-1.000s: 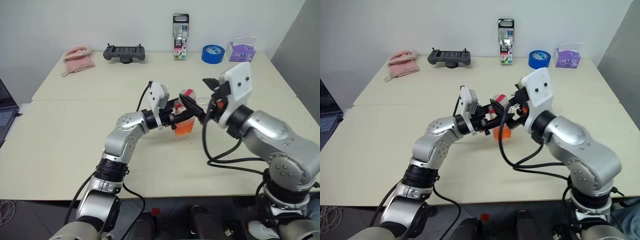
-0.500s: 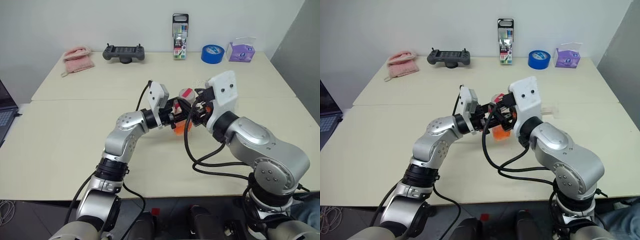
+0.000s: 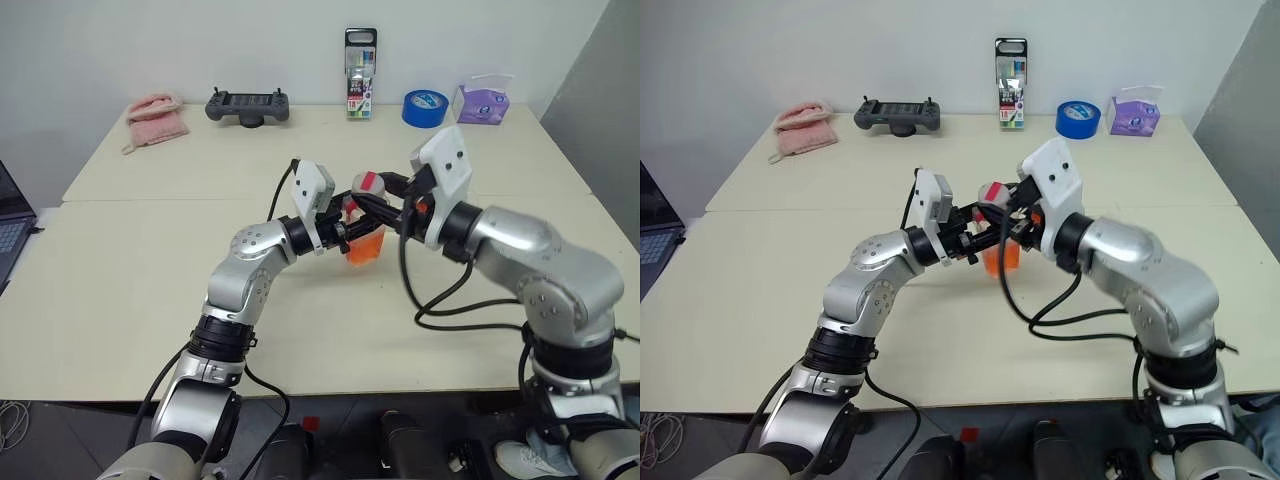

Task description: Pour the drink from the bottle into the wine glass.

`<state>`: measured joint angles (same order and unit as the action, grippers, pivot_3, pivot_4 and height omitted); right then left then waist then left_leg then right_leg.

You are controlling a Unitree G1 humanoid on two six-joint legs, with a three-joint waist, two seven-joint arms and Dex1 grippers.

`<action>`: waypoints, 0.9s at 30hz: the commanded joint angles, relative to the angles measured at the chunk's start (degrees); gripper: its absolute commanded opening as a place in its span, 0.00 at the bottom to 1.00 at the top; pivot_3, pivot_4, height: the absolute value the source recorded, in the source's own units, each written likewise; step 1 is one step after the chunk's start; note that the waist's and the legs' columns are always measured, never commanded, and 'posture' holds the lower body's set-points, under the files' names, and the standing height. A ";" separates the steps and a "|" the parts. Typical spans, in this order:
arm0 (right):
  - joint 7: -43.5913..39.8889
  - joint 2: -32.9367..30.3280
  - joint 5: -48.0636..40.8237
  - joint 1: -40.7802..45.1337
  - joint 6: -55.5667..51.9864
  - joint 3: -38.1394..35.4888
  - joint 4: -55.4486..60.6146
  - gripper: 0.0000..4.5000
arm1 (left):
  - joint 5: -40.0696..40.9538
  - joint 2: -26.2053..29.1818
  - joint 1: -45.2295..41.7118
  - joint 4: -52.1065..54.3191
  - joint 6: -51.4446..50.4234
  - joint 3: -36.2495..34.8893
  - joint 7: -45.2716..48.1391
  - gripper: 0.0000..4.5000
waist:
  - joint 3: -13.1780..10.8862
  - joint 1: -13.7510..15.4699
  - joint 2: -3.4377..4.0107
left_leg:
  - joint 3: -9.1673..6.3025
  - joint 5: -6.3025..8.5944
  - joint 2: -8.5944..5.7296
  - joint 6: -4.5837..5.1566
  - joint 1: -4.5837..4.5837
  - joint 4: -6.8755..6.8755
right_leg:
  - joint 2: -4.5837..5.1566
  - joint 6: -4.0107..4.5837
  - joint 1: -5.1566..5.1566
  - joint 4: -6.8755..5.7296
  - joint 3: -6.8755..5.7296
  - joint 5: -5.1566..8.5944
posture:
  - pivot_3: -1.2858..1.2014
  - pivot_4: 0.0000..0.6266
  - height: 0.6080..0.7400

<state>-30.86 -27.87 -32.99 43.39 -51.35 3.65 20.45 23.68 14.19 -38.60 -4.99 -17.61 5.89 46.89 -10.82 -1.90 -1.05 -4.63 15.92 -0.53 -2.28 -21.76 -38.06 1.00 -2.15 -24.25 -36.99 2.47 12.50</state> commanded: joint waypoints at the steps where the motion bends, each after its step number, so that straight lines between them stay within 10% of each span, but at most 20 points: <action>1: -21.65 -5.81 -0.40 5.15 11.21 0.04 -12.03 0.41 | 1.36 -0.19 -0.21 5.07 -0.08 0.33 1.75 0.48 | 0.00 0.00 0.00 | 0.00 0.00 -0.01 0.00 -0.01 0.01 | 0.00 0.00 0.00 0.02 0.00 0.00 | 0.52 0.24 1.00; 5: -42.39 -8.52 1.15 11.06 19.19 5.54 -23.93 0.41 | 1.38 -0.63 0.37 6.45 -0.77 0.60 1.41 0.48 | 0.00 0.05 0.00 | 0.01 0.01 0.00 0.02 -0.02 0.03 | 0.01 0.00 -0.01 0.03 0.00 0.00 | 0.52 0.24 1.00; 17: -51.69 -2.82 9.35 20.25 28.20 7.11 -41.31 0.41 | 1.31 -0.97 1.89 9.02 -1.43 0.27 -0.12 0.48 | -0.01 -0.01 0.00 | -0.05 0.01 0.06 0.00 0.00 0.00 | 0.10 0.02 -0.03 -0.08 -0.02 -0.02 | 0.52 0.24 1.00; 24: -52.64 -3.55 6.04 19.79 24.82 3.37 -39.18 1.00 | 0.91 -1.23 1.41 8.16 -1.03 0.18 0.07 0.48 | -0.01 0.19 0.00 | -0.06 0.00 0.05 -0.02 -0.07 0.01 | 0.24 0.01 -0.06 -0.04 -0.02 -0.02 | 0.52 0.24 1.00; 27: -52.17 -3.86 4.88 19.28 23.57 1.97 -37.76 1.00 | 0.81 -1.26 1.11 7.69 -0.89 0.16 0.32 0.48 | -0.01 0.20 0.00 | -0.06 0.01 0.04 -0.01 -0.05 0.01 | 0.22 0.01 -0.06 -0.07 -0.02 -0.02 | 0.52 0.24 1.00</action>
<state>-82.62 -30.94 -26.35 62.05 -27.06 7.84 -19.97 24.02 13.20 -35.64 0.50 -19.68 6.51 46.90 -10.83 -1.70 -1.06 -4.69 15.93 -0.49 -2.29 -21.81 -38.06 1.21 -2.14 -24.32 -37.08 2.44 12.47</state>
